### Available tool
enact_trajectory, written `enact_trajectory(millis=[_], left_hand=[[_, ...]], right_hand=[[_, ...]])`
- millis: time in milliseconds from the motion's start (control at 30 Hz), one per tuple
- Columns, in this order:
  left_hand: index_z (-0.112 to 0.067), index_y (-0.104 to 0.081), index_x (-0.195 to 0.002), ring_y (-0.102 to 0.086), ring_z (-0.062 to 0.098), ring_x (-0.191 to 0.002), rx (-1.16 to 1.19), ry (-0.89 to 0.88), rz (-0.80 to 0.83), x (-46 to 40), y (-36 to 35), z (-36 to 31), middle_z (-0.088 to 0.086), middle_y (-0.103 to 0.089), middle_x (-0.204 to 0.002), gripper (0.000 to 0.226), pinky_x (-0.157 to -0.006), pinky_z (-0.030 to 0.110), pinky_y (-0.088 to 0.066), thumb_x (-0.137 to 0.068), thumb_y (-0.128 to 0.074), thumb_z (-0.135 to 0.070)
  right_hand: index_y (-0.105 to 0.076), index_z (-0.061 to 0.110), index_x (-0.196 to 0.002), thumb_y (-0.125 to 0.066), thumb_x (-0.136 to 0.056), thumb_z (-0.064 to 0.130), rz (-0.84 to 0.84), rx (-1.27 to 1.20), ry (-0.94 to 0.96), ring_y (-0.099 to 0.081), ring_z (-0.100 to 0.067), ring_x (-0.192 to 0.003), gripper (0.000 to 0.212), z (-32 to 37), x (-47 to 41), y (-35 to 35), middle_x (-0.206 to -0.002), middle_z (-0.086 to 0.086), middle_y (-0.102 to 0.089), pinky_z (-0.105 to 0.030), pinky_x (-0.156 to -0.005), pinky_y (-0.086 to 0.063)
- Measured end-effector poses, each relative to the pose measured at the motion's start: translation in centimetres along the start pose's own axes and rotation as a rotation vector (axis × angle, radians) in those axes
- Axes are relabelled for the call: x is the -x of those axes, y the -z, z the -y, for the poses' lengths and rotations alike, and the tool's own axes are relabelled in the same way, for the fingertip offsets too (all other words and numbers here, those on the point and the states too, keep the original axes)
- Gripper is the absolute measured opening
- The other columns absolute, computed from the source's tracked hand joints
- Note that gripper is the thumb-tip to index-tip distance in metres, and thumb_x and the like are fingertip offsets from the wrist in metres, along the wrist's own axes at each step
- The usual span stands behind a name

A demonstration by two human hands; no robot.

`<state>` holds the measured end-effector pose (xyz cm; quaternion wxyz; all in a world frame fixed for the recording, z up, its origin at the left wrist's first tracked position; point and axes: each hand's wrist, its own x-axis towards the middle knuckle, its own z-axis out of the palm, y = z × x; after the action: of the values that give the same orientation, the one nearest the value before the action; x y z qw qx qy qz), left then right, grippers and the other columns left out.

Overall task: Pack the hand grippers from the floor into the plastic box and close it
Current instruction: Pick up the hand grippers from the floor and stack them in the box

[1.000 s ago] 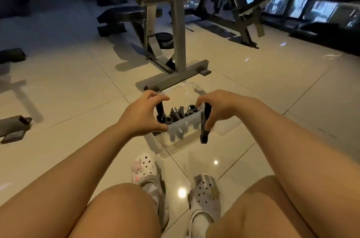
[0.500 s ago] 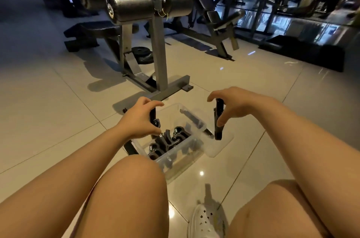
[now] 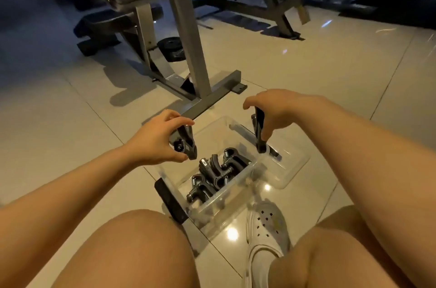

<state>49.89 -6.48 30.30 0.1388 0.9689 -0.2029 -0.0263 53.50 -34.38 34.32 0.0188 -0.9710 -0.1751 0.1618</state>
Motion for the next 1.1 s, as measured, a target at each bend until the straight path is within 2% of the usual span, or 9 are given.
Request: enact_trajectory(millis=[167,300,467,600,667,767,900,1000,1100], left_hand=[[-0.033,-0.047,-0.132,-0.040,0.011,-0.116,0.049,0.025,0.014,-1.1,-2.3,4.6,-0.005,-0.038,-0.131,0.075,-0.094,0.027,-0.041,-0.064,-0.079,-0.040],[-0.037,-0.047,-0.130,-0.036,0.004,-0.111,0.151,0.027,-0.008,-2.1,-4.6,8.2,-0.007,-0.034,-0.132,0.082,-0.088,0.022,-0.038,-0.051,-0.055,-0.059],[-0.048,-0.045,-0.118,-0.034,-0.003,-0.111,0.372,0.030,-0.064,-3.0,-8.3,11.0,-0.015,-0.028,-0.126,0.066,-0.086,0.005,-0.028,-0.054,-0.056,-0.054],[-0.046,-0.048,-0.119,-0.036,-0.003,-0.114,0.503,0.014,-0.129,-3.1,-11.1,12.6,-0.010,-0.030,-0.131,0.062,-0.092,0.010,-0.031,-0.059,-0.063,-0.048],[-0.041,-0.051,-0.120,-0.039,0.001,-0.117,0.535,-0.015,-0.190,-2.4,-11.7,12.7,-0.006,-0.033,-0.132,0.060,-0.094,0.012,-0.035,-0.061,-0.066,-0.043],[-0.030,-0.055,-0.120,-0.034,-0.002,-0.123,0.547,-0.036,-0.347,-1.0,-12.3,13.0,0.001,-0.035,-0.131,0.057,-0.098,0.011,-0.033,-0.065,-0.069,-0.034],[-0.023,-0.053,-0.120,-0.030,-0.001,-0.126,0.491,-0.059,-0.480,0.4,-13.3,12.9,0.010,-0.035,-0.131,0.056,-0.100,0.013,-0.034,-0.068,-0.075,-0.025],[-0.020,-0.052,-0.122,-0.028,0.002,-0.128,0.440,-0.007,-0.567,0.6,-14.2,13.6,0.011,-0.034,-0.130,0.063,-0.103,0.017,-0.033,-0.066,-0.081,-0.018],[-0.017,-0.053,-0.124,-0.030,0.004,-0.123,0.420,0.119,-0.582,0.5,-15.3,14.4,0.016,-0.035,-0.129,0.066,-0.102,0.012,-0.031,-0.065,-0.082,-0.020]], right_hand=[[-0.033,0.034,-0.137,-0.084,-0.066,0.035,0.086,0.083,-0.017,-0.049,-0.024,-0.108,0.088,-1.1,-3.7,-1.1,-0.125,-0.002,-0.051,-0.040,-0.090,-0.048],[-0.032,0.033,-0.136,-0.081,-0.068,0.040,0.089,0.160,0.100,-0.050,-0.021,-0.108,0.084,0.3,-6.6,-2.6,-0.126,0.002,-0.051,-0.037,-0.087,-0.048],[-0.013,0.037,-0.143,-0.077,-0.071,0.040,0.112,0.234,0.274,-0.051,-0.014,-0.099,0.096,2.5,-9.6,-6.1,-0.140,0.005,-0.042,-0.034,-0.081,-0.051],[-0.014,0.033,-0.144,-0.074,-0.072,0.047,0.176,0.241,0.335,-0.055,-0.018,-0.105,0.095,4.1,-13.3,-9.3,-0.134,0.004,-0.047,-0.035,-0.089,-0.048],[-0.018,0.031,-0.143,-0.073,-0.071,0.047,0.133,0.233,0.318,-0.057,-0.021,-0.097,0.091,4.3,-14.7,-10.7,-0.127,0.002,-0.051,-0.039,-0.080,-0.050],[-0.021,0.029,-0.140,-0.072,-0.070,0.043,-0.015,0.251,0.311,-0.056,-0.024,-0.085,0.088,4.8,-15.9,-13.5,-0.118,-0.003,-0.054,-0.038,-0.070,-0.050],[-0.022,0.023,-0.140,-0.078,-0.065,0.027,-0.167,0.273,0.117,-0.055,-0.033,-0.092,0.094,6.5,-14.8,-17.4,-0.120,-0.015,-0.052,-0.041,-0.071,-0.048],[-0.019,0.022,-0.141,-0.075,-0.064,0.014,-0.093,0.350,0.167,-0.054,-0.036,-0.101,0.095,8.0,-13.8,-20.2,-0.128,-0.019,-0.047,-0.044,-0.079,-0.048],[-0.011,0.022,-0.145,-0.061,-0.075,0.004,0.071,0.349,0.369,-0.042,-0.033,-0.119,0.088,9.6,-13.3,-21.7,-0.143,-0.014,-0.028,-0.043,-0.096,-0.041]])
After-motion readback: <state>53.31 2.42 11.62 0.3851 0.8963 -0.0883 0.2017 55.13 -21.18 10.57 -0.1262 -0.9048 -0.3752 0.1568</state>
